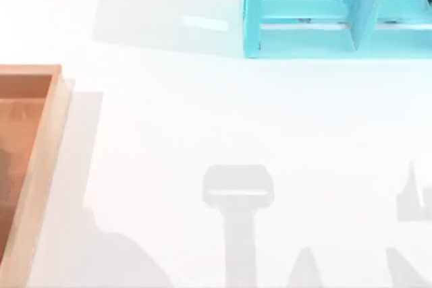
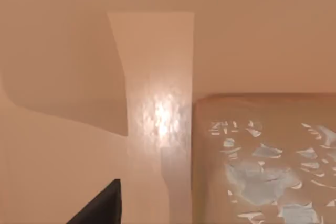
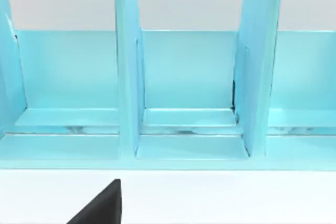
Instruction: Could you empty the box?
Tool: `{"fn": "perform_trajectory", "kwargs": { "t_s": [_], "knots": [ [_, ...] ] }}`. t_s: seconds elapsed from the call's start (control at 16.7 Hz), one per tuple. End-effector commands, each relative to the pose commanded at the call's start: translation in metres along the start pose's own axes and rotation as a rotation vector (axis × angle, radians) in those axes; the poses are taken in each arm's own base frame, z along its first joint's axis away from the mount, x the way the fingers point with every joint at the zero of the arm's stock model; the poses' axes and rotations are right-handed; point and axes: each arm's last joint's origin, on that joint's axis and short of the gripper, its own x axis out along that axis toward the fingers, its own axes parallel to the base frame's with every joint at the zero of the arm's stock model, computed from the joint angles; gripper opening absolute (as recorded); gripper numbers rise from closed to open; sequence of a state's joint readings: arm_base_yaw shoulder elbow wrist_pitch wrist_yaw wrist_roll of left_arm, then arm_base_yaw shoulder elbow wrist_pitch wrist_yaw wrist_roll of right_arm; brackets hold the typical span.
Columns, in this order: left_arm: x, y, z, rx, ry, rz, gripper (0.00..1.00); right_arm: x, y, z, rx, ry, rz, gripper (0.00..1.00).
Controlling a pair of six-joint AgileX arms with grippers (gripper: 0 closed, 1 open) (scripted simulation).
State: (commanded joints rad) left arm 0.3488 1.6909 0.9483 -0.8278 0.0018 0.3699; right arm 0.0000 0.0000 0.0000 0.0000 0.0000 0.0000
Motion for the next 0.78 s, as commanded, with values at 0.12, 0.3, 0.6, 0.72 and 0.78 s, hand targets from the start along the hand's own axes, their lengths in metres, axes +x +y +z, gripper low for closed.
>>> {"fn": "perform_trajectory", "kwargs": {
  "t_s": [0.12,0.3,0.6,0.72,0.78],
  "knots": [
    [0.0000,0.0000,0.0000,0.000,0.000,0.000,1.00,0.0000,0.0000,0.0000,0.000,0.000,0.000,1.00],
    [0.0000,0.0000,0.0000,0.000,0.000,0.000,0.85,0.0000,0.0000,0.0000,0.000,0.000,0.000,1.00],
    [0.0000,0.0000,0.0000,0.000,0.000,0.000,0.47,0.0000,0.0000,0.0000,0.000,0.000,0.000,1.00],
    [0.0000,0.0000,0.0000,0.000,0.000,0.000,0.32,0.0000,0.0000,0.0000,0.000,0.000,0.000,1.00],
    [0.0000,0.0000,0.0000,0.000,0.000,0.000,0.25,0.0000,0.0000,0.0000,0.000,0.000,0.000,1.00]
  ]
}}
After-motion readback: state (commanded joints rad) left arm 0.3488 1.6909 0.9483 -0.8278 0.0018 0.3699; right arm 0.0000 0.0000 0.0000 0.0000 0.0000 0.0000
